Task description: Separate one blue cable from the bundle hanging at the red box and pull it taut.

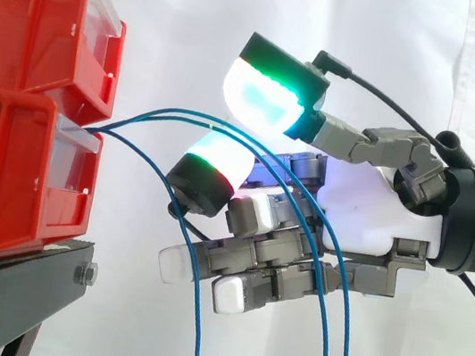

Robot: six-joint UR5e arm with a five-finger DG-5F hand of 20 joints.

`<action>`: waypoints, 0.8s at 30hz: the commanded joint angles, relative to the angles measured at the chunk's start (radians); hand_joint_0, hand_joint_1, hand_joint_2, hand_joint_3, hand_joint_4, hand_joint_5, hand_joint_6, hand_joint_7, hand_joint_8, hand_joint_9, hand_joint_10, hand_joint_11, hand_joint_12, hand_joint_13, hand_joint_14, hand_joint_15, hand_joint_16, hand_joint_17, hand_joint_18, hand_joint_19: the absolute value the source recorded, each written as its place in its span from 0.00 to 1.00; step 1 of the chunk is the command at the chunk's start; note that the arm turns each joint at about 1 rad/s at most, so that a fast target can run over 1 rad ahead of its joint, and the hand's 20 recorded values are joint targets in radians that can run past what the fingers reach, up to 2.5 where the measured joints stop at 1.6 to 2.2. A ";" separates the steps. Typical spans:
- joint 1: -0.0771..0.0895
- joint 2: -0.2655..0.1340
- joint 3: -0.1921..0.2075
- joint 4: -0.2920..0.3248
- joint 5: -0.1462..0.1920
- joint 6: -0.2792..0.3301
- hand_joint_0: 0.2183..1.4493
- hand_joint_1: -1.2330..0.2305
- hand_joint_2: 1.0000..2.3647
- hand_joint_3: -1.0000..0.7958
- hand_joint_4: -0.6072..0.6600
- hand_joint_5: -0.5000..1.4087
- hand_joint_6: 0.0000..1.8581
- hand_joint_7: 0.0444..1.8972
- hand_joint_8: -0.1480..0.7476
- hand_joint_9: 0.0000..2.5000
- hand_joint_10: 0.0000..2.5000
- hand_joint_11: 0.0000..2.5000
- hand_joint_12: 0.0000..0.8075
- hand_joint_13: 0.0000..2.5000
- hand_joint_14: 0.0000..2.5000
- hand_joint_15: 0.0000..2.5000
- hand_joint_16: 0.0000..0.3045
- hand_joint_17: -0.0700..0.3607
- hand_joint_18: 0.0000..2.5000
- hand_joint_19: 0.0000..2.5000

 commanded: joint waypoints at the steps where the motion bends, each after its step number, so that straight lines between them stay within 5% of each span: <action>1: 0.001 0.000 0.000 0.000 0.000 0.000 0.32 0.43 0.01 0.35 0.61 0.17 0.44 0.72 0.51 0.38 0.01 0.30 0.34 0.26 0.00 0.10 0.12 0.36 0.29 0.21; 8: 0.001 0.000 -0.002 0.000 0.000 0.000 0.30 0.37 0.02 0.47 0.61 0.16 0.46 0.75 0.52 0.37 0.01 0.30 0.35 0.26 0.00 0.10 0.13 0.36 0.29 0.21; 24: 0.002 0.000 -0.002 0.005 0.000 0.000 0.34 0.36 0.02 0.42 0.56 0.15 0.47 0.70 0.52 0.39 0.01 0.40 0.36 0.24 0.00 0.09 0.13 0.36 0.27 0.17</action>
